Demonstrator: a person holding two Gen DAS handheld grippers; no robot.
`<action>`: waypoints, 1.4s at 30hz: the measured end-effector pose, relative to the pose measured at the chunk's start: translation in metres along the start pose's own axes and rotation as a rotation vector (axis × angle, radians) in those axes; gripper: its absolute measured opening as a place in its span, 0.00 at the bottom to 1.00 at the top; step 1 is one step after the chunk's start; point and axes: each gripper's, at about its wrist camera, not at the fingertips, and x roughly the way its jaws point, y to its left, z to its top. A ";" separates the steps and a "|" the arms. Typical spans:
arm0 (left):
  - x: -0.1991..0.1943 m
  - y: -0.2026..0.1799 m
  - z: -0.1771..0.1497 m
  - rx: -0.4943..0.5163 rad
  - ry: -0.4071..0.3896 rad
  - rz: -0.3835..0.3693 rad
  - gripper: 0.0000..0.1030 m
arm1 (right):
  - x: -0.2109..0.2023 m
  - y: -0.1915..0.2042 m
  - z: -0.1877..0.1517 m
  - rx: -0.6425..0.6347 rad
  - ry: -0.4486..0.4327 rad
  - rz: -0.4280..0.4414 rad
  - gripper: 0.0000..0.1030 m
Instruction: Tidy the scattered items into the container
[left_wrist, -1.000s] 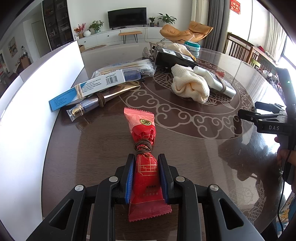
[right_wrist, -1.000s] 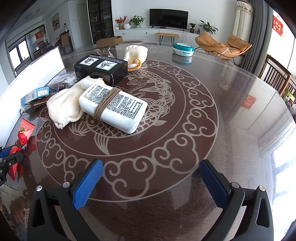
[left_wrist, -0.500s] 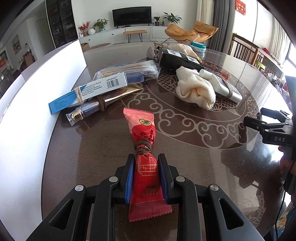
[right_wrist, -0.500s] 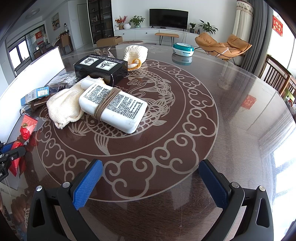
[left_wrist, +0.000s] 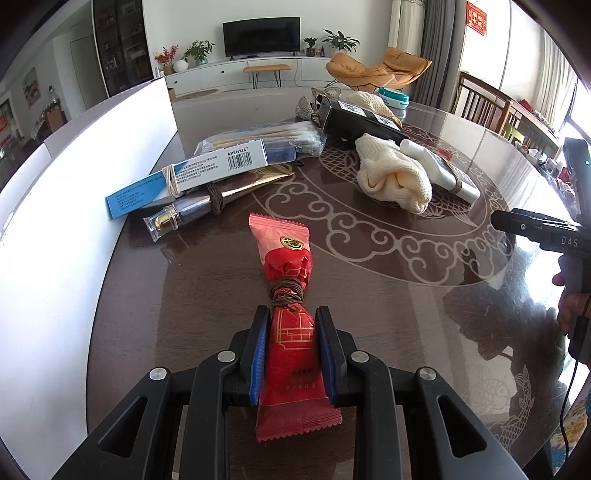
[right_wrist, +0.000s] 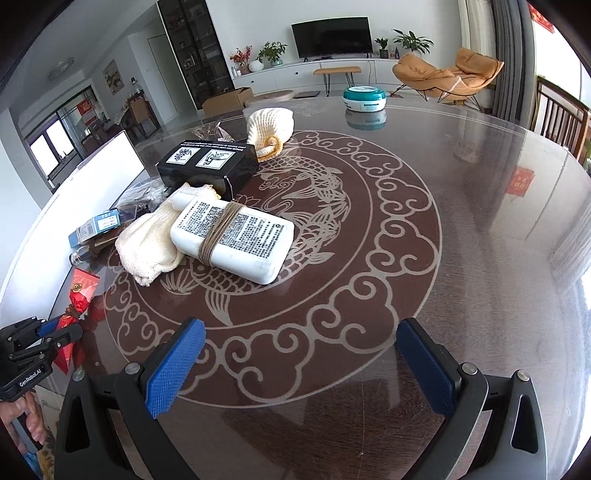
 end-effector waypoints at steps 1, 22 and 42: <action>0.000 -0.001 0.000 0.006 0.001 0.001 0.24 | 0.004 0.007 0.004 -0.063 0.004 -0.027 1.00; -0.004 0.002 -0.006 0.014 -0.019 -0.040 0.24 | 0.042 0.053 0.042 -0.359 0.092 0.145 0.53; -0.012 -0.007 -0.030 0.041 -0.029 -0.027 0.74 | -0.030 0.076 -0.078 -0.206 0.048 -0.043 0.99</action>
